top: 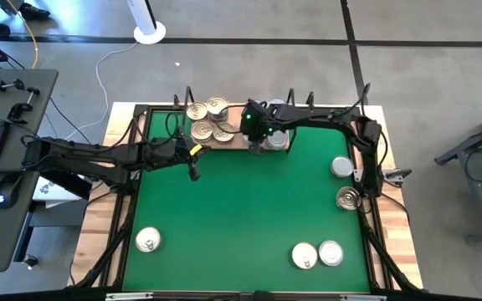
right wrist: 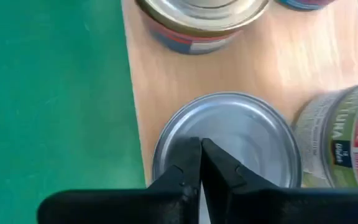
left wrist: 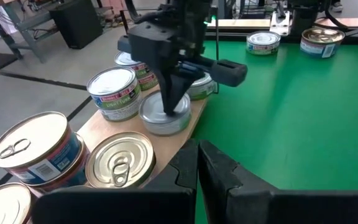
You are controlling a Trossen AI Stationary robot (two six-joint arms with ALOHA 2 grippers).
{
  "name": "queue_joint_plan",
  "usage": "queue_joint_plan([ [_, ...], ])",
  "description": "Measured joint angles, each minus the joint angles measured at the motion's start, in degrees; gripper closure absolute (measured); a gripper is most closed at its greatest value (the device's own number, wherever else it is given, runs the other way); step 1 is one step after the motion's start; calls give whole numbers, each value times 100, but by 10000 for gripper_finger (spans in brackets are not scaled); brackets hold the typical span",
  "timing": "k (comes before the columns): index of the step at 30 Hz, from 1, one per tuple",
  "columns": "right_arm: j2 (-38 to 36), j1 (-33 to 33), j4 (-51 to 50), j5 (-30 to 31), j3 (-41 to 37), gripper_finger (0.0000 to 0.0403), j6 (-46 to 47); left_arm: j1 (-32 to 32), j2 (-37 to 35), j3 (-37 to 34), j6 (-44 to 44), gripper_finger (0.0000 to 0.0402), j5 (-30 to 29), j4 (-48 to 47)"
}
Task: Stack canned seafood by type on shelf
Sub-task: Adjust the tuna cans on the shelf
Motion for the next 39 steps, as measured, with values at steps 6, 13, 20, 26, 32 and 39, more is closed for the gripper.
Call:
queue_joint_plan([
  [6, -8, -179, -63, -44, -2, 403, -18, 0, 0, 0, -2, 401, 0, 0],
  [13, -205, -178, -163, 84, -26, 403, -24, 2, 0, 0, -4, 401, 0, 2],
  [20, -698, 6, -561, 172, -26, 403, 30, 0, 0, 0, -48, 401, 0, -22],
  [26, -848, 163, -2022, 285, -23, 403, 664, 0, 0, 0, -90, 401, 0, -24],
  [32, -634, 102, -2221, 1025, -24, 403, 1015, -4, 0, 0, -90, 402, 0, -26],
  [39, -367, -82, -2147, 1005, -22, 403, 904, -4, 0, 0, -90, 402, 0, -31],
])
